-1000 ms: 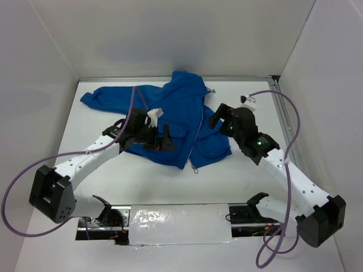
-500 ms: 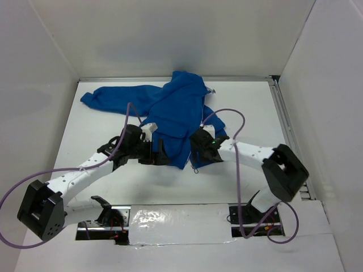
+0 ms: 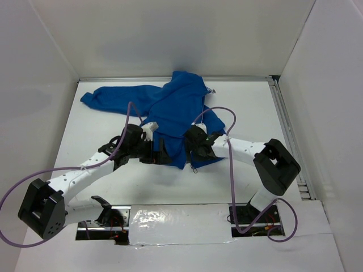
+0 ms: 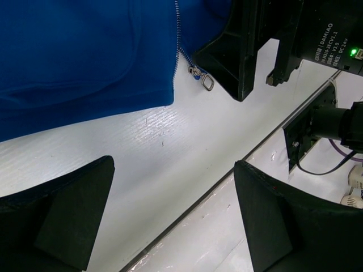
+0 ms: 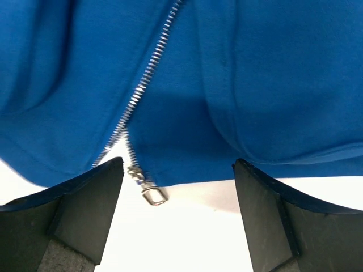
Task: Zip up the jacket
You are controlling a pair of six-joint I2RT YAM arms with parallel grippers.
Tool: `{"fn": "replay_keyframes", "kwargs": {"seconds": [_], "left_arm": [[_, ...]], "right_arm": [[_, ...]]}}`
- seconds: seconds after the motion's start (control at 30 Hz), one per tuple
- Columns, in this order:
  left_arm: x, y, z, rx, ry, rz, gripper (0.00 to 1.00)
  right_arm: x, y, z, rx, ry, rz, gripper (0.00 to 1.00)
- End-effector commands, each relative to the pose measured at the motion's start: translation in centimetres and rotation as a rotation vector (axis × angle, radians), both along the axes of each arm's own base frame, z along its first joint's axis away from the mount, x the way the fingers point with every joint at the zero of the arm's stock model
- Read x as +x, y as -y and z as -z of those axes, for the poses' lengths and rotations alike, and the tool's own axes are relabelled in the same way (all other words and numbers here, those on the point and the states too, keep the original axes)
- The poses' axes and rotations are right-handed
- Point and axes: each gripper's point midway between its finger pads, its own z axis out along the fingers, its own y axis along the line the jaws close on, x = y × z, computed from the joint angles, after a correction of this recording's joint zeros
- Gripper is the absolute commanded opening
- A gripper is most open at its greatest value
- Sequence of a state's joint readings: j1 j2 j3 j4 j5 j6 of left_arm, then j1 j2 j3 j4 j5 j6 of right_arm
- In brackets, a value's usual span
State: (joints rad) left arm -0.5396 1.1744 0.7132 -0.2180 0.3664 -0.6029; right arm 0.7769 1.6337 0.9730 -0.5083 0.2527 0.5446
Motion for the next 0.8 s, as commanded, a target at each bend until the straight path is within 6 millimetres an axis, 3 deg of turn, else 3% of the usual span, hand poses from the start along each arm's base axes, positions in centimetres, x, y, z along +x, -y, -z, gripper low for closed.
{"fn": "replay_keyframes", "kwargs": {"seconds": [0.0, 0.2, 0.53, 0.67, 0.77], "left_arm": [[0.2, 0.5, -1.3, -0.042, 0.058, 0.021, 0.99], [0.4, 0.0, -1.5, -0.019, 0.061, -0.008, 0.99], [0.7, -0.2, -1.6, -0.002, 0.064, -0.028, 0.99], [0.9, -0.2, -1.8, 0.002, 0.07, -0.029, 0.99], [1.0, -0.2, -1.6, 0.014, 0.069, -0.02, 0.99]], "right_arm": [[0.4, -1.9, -1.5, 0.104, 0.038, -0.02, 0.84], [0.2, -1.0, 1.2, 0.046, -0.034, 0.021, 0.78], [-0.8, 0.5, 3.8, 0.033, -0.1, 0.072, 0.7], [-1.1, -0.1, 4.6, 0.043, -0.132, 0.064, 0.52], [-1.0, 0.0, 5.0, 0.025, -0.138, 0.065, 0.46]]}}
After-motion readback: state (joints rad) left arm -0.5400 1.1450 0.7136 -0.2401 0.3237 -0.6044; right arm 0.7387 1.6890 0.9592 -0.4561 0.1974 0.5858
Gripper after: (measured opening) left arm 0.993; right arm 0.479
